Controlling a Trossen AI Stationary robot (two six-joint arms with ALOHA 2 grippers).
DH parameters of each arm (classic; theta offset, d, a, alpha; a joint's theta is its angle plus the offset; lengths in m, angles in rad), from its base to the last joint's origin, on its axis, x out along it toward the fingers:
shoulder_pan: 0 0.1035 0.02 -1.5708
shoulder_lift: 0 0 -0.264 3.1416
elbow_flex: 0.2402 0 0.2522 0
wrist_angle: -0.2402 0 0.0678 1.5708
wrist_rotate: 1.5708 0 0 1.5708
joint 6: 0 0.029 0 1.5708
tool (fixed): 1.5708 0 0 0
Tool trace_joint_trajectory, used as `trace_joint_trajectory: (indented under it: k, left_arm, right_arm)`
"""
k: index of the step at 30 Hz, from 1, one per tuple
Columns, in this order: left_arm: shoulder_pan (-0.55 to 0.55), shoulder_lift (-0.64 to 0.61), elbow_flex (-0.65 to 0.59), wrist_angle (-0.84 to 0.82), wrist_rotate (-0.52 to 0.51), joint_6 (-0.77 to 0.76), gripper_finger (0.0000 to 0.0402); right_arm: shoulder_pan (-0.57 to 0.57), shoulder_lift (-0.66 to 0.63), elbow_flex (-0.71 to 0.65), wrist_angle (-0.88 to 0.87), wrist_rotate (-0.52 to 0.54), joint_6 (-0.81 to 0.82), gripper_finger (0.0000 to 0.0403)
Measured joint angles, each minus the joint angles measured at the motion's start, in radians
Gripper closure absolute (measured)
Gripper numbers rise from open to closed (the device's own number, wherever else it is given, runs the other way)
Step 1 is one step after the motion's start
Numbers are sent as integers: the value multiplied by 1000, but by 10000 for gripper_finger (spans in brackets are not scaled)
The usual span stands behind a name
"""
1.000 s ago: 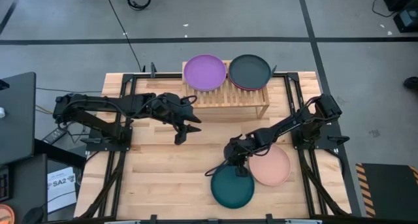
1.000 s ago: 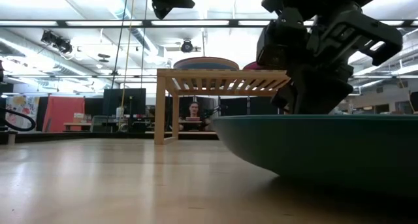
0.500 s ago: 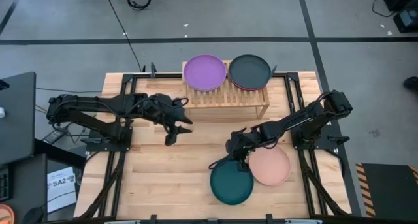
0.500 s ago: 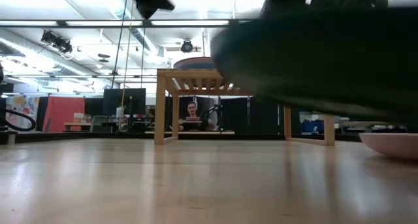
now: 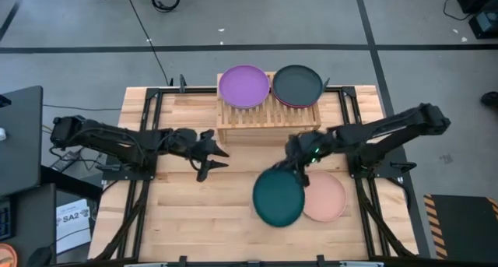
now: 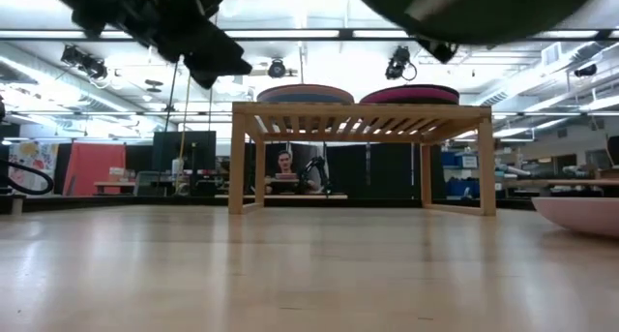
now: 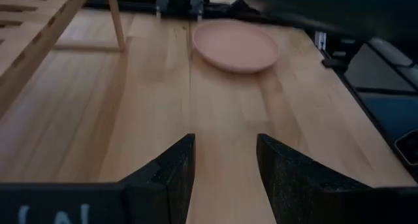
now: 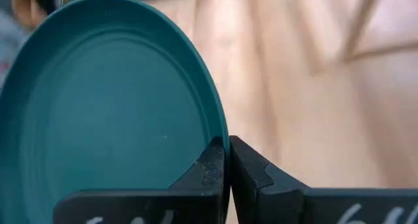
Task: Place and stack plates onto a shelf
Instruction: Stack the dark green plate on the black plate on the shelf
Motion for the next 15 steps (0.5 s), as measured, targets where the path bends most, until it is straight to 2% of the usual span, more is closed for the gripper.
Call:
trace_joint_trajectory:
  k: [7, 15]
  left_arm:
    - [0, 1, -91, 165, 0, -31, 232]
    - [0, 1, -101, 200, -2, -28, 232]
  right_arm:
    - [-152, -194, 2, -20, 106, -16, 388]
    - [-359, -357, 1, -34, 184, -74, 388]
